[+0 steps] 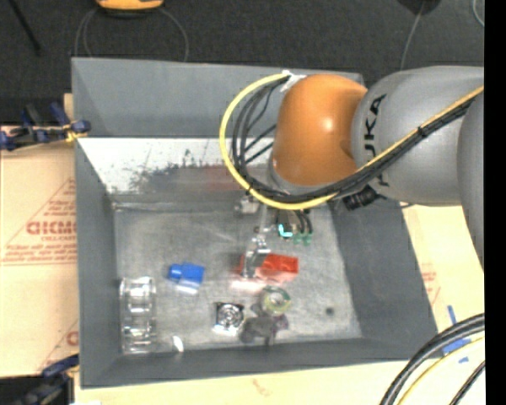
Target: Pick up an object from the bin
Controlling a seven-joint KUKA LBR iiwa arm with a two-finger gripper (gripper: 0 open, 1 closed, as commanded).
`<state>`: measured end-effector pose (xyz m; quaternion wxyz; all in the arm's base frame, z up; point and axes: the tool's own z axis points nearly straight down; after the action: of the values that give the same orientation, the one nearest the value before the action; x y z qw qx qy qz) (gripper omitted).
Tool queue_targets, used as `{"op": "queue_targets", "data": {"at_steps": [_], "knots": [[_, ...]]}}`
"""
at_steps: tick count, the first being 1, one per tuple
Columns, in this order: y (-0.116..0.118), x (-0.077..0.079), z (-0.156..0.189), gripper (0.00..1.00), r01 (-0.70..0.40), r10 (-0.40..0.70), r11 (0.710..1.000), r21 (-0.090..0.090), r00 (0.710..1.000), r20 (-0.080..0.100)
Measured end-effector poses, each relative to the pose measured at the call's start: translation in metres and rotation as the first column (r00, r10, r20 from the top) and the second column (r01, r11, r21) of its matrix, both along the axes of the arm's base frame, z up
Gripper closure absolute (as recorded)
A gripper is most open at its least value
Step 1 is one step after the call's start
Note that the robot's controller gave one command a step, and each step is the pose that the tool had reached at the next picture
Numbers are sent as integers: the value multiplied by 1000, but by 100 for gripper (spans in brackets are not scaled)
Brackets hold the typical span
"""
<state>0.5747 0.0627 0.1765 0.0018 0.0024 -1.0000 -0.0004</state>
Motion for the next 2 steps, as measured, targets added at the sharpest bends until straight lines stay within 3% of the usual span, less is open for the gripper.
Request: {"op": "queue_targets", "data": {"at_steps": [1,2], "knots": [[-27,-52,-104,0,-104,104,995,-1,994,20],[20,-62,-102,0,-193,193,981,-3,981,15]]}}
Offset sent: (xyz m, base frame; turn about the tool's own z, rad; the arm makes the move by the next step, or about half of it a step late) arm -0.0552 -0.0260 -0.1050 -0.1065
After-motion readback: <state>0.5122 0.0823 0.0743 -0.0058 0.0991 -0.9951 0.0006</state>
